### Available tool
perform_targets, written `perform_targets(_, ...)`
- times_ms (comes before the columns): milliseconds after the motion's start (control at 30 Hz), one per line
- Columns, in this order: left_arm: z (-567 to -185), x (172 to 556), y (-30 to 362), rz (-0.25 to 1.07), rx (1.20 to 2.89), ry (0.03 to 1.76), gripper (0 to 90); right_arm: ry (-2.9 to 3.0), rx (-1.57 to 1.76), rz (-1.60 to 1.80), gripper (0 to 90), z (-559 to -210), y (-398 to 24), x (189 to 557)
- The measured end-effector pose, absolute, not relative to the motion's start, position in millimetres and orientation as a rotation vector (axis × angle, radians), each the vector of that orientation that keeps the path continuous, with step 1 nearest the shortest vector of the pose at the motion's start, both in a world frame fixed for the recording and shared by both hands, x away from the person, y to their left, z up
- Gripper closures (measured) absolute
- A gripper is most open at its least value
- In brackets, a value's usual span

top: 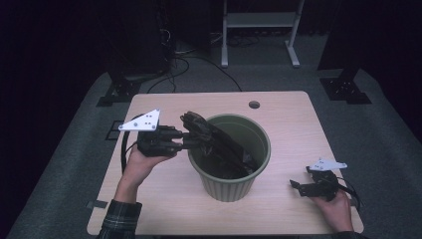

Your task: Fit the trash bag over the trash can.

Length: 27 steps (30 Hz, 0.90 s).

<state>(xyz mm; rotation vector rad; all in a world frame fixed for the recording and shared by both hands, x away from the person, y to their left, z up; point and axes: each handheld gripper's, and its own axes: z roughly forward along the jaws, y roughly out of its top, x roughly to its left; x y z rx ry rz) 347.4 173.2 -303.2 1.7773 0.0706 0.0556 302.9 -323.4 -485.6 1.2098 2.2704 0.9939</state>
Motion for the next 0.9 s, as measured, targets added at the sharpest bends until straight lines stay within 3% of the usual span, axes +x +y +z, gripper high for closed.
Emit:
perform_targets(67,-302.6,349.2,168.7,0.053,1.781,0.067,87.7,2.238,1.193,1.034,15.9,-480.2,-325.5,300.1)
perform_targets(133,-301.2,352.0,163.3,0.055,1.8,0.063,89.1,2.221,1.195,1.06,15.9,-475.9,-326.5,299.2)
perform_targets(467,-293.4,360.2,153.0,0.056,1.815,0.053,89.1,2.173,1.16,1.199,15.9,-446.6,-328.1,295.8)
perform_targets(900,-295.6,366.5,154.7,-0.01,1.783,0.028,88.9,2.208,0.915,1.542,23.1,-400.2,-331.5,301.1)
